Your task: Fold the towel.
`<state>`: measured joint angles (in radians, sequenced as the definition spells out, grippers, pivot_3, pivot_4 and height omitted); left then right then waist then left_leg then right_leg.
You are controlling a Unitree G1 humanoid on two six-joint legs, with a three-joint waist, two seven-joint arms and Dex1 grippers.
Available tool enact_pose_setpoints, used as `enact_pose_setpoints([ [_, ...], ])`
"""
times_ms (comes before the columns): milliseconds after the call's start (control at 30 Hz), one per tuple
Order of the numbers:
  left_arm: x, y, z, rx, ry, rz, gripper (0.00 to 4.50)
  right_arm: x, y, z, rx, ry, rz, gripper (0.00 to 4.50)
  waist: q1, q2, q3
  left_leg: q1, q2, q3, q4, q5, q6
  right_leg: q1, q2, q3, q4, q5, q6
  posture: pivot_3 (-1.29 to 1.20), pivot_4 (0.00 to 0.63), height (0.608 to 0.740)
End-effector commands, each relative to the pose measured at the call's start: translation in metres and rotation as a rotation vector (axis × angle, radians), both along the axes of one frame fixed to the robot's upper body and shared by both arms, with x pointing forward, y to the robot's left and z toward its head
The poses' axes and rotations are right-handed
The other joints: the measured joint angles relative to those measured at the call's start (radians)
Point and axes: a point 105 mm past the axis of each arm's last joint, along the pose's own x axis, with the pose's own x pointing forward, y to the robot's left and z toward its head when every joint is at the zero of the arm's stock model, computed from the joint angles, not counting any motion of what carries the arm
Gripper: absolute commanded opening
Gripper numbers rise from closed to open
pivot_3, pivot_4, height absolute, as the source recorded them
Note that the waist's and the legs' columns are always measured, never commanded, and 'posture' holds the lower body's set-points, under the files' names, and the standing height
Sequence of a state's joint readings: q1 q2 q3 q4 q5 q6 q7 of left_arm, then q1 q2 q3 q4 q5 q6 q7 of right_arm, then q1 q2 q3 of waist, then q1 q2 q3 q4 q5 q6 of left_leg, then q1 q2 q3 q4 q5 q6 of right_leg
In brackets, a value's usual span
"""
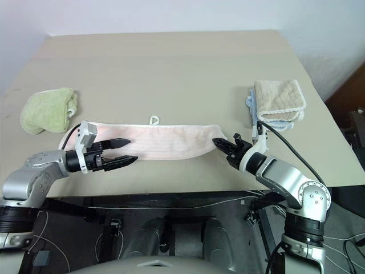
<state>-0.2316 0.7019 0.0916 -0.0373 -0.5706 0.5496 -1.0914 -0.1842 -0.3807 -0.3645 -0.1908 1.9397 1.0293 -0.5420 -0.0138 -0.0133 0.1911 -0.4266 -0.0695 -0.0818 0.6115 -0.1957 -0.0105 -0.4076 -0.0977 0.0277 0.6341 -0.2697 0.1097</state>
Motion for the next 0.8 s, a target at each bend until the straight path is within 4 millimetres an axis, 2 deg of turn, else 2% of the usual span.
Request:
enact_pose_setpoints([
  [33, 0.003, -0.001, 0.004, 0.014, -0.037, -0.017, 4.50, -0.004, -0.010, 0.017, 0.008, -0.071, -0.043, 0.01, 0.001, 0.000, 0.000, 0.000, 0.000, 0.000, 0.000, 0.000, 0.000, 0.000, 0.000, 0.000, 0.000, 0.000, 0.000, 0.00, 0.150, 0.740],
  [233, 0.006, -0.008, 0.001, 0.037, -0.038, -0.062, 4.50, -0.015, -0.061, 0.023, -0.038, -0.115, -0.158, 0.01, 0.004, 0.000, 0.000, 0.000, 0.000, 0.000, 0.001, -0.001, 0.001, 0.001, 0.000, -0.001, -0.002, 0.000, 0.000, 0.00, 0.150, 0.740],
  [333, 0.011, -0.008, 0.004, 0.026, -0.042, -0.059, 4.50, -0.016, -0.073, 0.026, -0.090, -0.115, -0.165, 0.01, 0.001, 0.000, 0.000, 0.000, 0.000, 0.000, 0.001, -0.001, 0.001, 0.002, 0.000, -0.001, -0.002, 0.000, 0.000, 0.00, 0.150, 0.740],
  [667, 0.017, -0.004, 0.008, 0.012, -0.055, -0.041, 4.50, -0.010, -0.085, 0.041, -0.340, -0.279, -0.048, 0.01, 0.003, 0.000, 0.000, -0.001, 0.001, 0.001, 0.002, -0.001, 0.002, 0.003, 0.000, -0.001, -0.003, 0.000, 0.000, 0.00, 0.150, 0.740],
  [800, 0.015, -0.005, 0.009, 0.000, -0.057, -0.031, 4.50, -0.016, -0.074, 0.038, -0.595, -0.404, 0.105, 0.01, 0.005, 0.001, 0.000, -0.001, 0.000, 0.001, 0.002, -0.001, 0.002, 0.002, 0.000, -0.002, -0.003, 0.001, 0.002, 0.00, 0.150, 0.740],
])
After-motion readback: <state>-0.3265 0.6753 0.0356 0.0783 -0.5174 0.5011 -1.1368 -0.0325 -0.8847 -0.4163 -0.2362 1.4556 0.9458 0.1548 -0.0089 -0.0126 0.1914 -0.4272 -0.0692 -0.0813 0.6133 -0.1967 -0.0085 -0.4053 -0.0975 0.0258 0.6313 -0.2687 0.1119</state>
